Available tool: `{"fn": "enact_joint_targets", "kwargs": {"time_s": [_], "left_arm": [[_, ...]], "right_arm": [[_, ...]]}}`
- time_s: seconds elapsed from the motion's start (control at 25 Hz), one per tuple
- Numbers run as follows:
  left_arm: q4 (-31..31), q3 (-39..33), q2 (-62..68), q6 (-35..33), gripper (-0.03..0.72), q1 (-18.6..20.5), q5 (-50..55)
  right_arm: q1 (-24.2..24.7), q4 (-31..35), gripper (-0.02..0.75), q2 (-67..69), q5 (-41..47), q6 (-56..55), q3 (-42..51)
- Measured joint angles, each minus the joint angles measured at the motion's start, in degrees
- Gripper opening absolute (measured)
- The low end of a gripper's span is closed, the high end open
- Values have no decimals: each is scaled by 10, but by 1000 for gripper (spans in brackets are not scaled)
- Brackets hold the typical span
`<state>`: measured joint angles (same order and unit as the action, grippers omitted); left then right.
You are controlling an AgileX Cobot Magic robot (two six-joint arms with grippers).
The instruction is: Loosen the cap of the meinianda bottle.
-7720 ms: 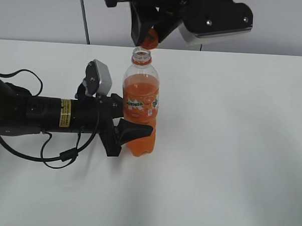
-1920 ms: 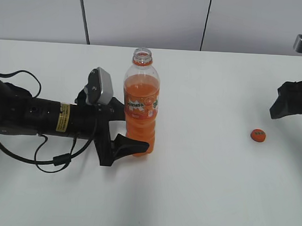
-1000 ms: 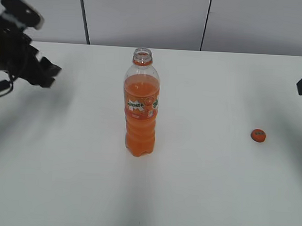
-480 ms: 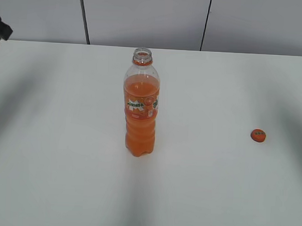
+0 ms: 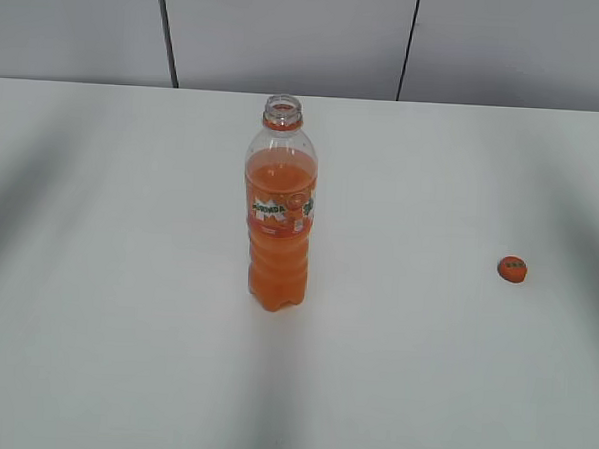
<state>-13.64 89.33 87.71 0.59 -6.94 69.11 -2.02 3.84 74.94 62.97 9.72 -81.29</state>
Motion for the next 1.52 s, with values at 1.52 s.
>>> {"fn": "enact_joint_targets", "kwargs": {"time_s": [1.52], "left_arm": [[93, -467, -602, -1, 401, 0, -82]], "right_arm": [[0, 4, 585, -430, 63, -2, 353]]}}
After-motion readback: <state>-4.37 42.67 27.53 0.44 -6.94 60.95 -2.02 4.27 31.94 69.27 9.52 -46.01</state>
